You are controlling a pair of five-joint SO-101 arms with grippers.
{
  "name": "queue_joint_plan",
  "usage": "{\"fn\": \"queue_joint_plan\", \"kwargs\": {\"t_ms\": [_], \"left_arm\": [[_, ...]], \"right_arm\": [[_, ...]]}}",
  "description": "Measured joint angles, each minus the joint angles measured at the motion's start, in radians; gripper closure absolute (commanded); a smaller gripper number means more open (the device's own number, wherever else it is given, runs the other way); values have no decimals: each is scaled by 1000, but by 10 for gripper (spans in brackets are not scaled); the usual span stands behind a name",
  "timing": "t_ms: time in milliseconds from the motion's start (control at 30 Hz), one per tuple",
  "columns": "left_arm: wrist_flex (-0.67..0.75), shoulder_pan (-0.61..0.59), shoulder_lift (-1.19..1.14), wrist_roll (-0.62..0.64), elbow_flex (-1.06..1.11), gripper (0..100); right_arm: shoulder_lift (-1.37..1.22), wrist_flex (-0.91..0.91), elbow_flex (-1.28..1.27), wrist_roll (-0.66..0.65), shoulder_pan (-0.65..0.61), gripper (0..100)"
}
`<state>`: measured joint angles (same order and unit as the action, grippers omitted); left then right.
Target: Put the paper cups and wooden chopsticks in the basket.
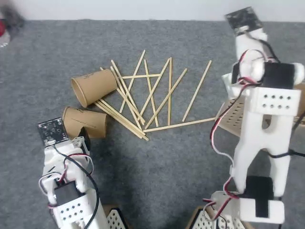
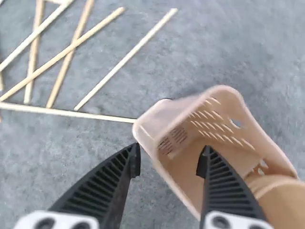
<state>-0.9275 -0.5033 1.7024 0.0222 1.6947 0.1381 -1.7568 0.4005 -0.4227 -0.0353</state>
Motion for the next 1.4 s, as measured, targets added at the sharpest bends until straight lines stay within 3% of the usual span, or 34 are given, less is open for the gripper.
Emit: {"fn": "queue_joint_plan", "kwargs": {"t_ms": [200, 433, 767, 1400], "left_arm": [[0, 0, 0, 0, 0, 775], [0, 0, 0, 0, 0, 775], [0, 0, 0, 0, 0, 775], [0, 0, 0, 0, 0, 775]], "right_arm": [[60, 0, -71, -123, -121, 793], [167, 32, -423, -348, -325, 793], [230, 465, -893, -519, -284, 794], [-353, 534, -657, -789, -249, 794]]}}
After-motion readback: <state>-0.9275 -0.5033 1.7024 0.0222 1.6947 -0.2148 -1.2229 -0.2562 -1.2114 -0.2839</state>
